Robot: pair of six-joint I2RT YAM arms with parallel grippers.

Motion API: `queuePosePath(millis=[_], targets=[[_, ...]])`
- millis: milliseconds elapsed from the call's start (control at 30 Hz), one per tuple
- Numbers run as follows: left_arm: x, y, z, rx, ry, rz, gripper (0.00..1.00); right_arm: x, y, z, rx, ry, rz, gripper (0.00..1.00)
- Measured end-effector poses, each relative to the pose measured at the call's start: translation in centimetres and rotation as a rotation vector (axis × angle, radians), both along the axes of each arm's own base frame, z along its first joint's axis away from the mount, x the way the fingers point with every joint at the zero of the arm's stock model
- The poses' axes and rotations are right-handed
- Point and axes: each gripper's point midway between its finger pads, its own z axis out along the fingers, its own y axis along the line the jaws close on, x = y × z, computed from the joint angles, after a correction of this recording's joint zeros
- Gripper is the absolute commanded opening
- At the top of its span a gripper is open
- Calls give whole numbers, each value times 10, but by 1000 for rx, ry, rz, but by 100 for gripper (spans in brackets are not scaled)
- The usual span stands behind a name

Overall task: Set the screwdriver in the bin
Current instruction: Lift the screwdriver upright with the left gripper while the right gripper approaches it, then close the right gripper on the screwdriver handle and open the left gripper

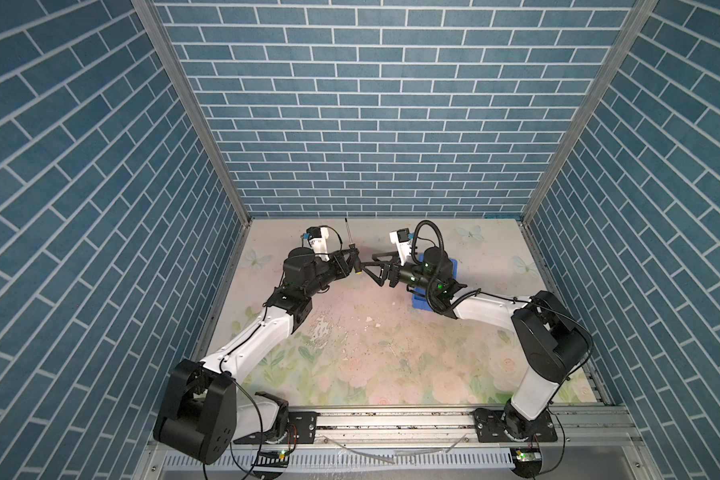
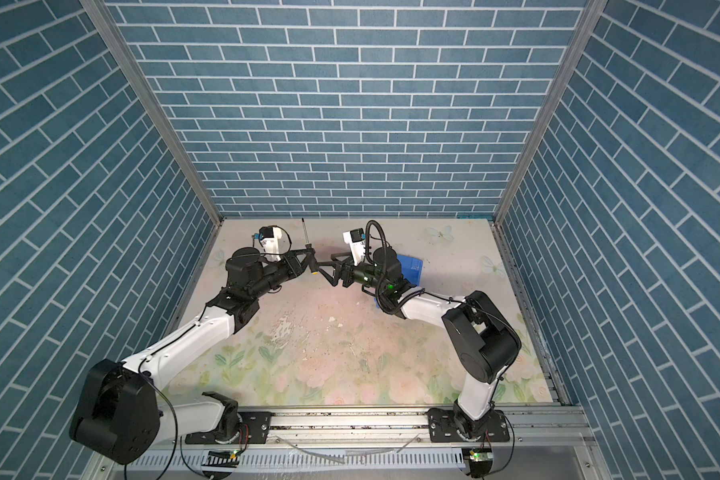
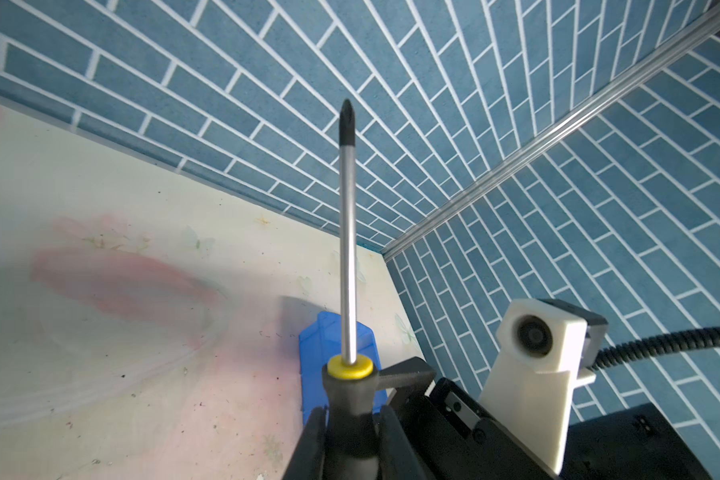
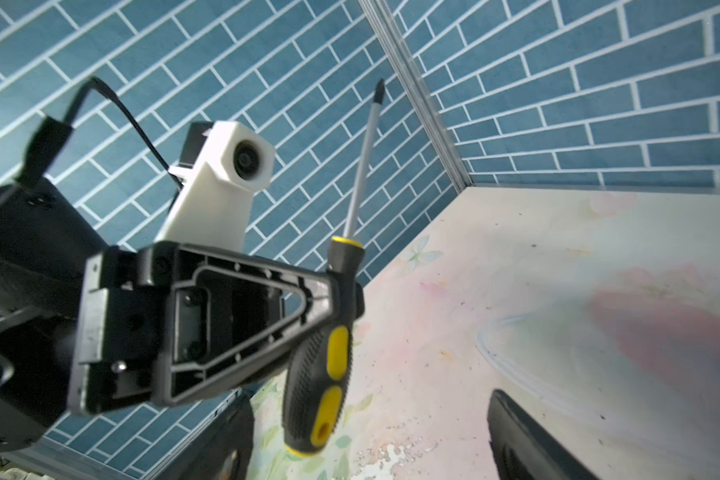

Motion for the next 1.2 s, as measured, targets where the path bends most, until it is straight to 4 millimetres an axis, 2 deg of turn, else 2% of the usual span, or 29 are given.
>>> queuePosePath(millis=[167, 400, 600, 733, 767, 900, 1033, 1100, 1200], targets=[[-2, -5, 12, -22, -51, -23, 5, -2, 10, 14, 32, 3, 48, 65], [-1, -6, 19, -31, -87, -25, 6, -6, 16, 12, 48, 42, 94, 34], [0, -7, 18, -37, -103, -27, 9, -7, 16, 12, 55, 62, 101, 15], [1, -8, 18, -40, -107, -33, 13, -6, 15, 12, 56, 65, 99, 8], [1, -8, 18, -40, -107, -33, 15, -6, 15, 12, 55, 66, 98, 7], [1, -9, 17, -37, -106, -35, 35, -6, 15, 9, 38, 54, 92, 0], [-3, -11, 16, -15, -115, -46, 54, -3, 13, 4, 1, 42, 69, 0], [-7, -11, 22, -6, -133, -47, 65, -3, 9, 3, -12, 45, 54, 0], [-14, -8, 35, 5, -182, -41, 73, 1, -5, 2, -30, 45, 15, 0]])
